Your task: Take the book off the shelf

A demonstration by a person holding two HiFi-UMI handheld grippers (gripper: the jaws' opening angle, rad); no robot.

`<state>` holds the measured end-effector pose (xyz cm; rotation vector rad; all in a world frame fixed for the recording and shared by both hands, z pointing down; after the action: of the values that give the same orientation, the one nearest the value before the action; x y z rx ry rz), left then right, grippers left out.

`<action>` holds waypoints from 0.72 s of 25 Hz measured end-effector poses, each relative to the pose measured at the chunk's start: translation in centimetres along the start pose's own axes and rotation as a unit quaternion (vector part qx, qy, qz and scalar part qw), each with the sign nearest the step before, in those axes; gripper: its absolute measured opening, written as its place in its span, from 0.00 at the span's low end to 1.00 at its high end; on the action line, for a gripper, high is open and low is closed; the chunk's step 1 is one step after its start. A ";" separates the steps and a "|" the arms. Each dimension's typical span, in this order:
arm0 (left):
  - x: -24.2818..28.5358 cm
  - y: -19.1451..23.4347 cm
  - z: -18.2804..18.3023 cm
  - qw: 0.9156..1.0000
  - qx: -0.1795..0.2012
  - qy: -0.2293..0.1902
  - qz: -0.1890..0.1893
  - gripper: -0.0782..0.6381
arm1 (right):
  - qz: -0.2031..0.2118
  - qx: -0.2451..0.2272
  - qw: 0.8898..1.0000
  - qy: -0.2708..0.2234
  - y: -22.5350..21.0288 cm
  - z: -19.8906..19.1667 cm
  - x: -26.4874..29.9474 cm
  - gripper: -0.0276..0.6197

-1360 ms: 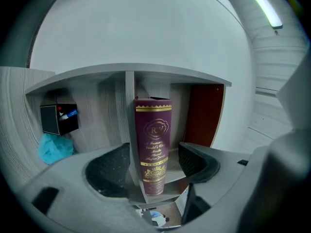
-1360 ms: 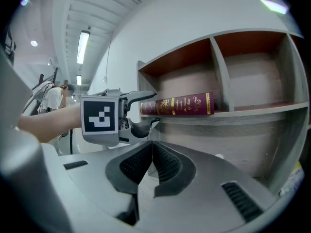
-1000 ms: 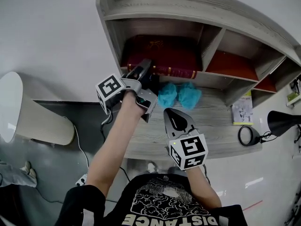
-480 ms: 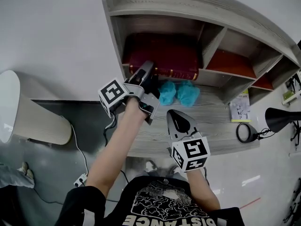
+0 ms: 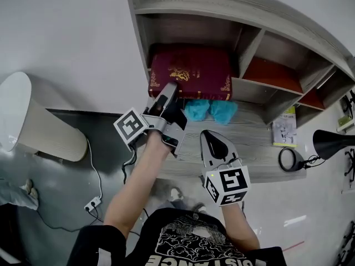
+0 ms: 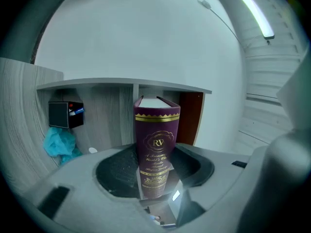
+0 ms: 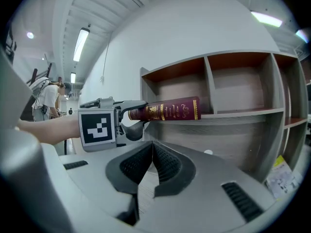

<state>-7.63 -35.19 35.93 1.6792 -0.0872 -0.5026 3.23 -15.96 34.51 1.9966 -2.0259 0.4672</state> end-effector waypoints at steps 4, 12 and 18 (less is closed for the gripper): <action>-1.7 -0.5 -2.6 1.000 0.003 -0.014 -0.006 0.39 | 0.014 -0.004 1.000 -0.011 -0.1 -0.6 -2.0 0.07; -5.0 0.1 -7.4 0.999 0.020 -0.035 0.001 0.39 | 0.044 -0.014 0.999 -0.027 -1.0 -1.6 -5.7 0.07; -7.4 -0.7 -12.5 0.998 0.025 -0.062 -0.007 0.39 | 0.065 -0.032 0.996 -0.049 -1.0 -3.6 -8.4 0.07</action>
<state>-9.84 -21.04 38.35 1.6979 -0.1799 -0.6210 4.23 -6.82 34.51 1.8917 -2.2105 0.3322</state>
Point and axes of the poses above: the fingertips, and each gripper's own axes: x forward along the fingers, y to its left, z out of its top, the point moved 10 cm from there along -x, backward along the fingers, and after that the axes turned 11 degrees about y, right-handed, at the moved point
